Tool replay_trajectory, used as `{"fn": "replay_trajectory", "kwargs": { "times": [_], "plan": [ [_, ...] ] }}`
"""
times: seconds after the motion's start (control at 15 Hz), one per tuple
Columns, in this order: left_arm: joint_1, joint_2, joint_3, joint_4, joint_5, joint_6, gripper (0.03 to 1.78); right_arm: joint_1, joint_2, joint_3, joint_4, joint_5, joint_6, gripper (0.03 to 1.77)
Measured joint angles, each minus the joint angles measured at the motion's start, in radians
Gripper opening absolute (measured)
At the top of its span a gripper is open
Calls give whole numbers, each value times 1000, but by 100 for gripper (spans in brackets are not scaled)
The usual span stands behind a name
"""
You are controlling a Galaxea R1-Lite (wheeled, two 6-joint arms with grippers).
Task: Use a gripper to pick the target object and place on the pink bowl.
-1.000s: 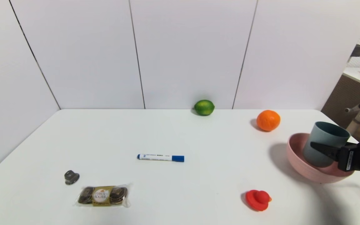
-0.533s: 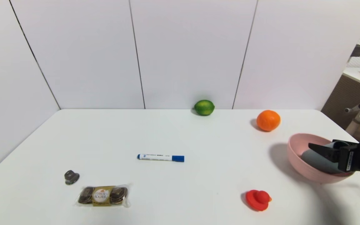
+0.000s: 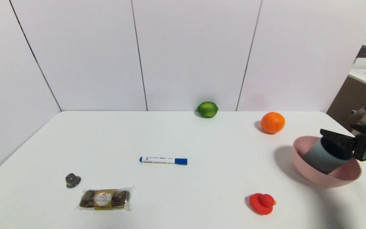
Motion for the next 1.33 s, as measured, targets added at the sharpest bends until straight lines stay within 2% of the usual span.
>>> {"fn": "replay_trajectory", "kwargs": {
  "times": [0.33, 0.6, 0.93, 1.07, 1.33],
  "plan": [
    [0, 0, 0, 0, -1, 0, 169, 2, -132, -40, -16, -1, -5, 166],
    [0, 0, 0, 0, 0, 0, 169, 11, -266, 27, -142, -2, 1, 168],
    [0, 0, 0, 0, 0, 0, 169, 30, -492, 151, -171, -17, 11, 169],
    [0, 0, 0, 0, 0, 0, 169, 73, -594, 193, -164, -36, 34, 169],
    [0, 0, 0, 0, 0, 0, 169, 224, -843, 323, -119, -66, 60, 169]
  ]
}}
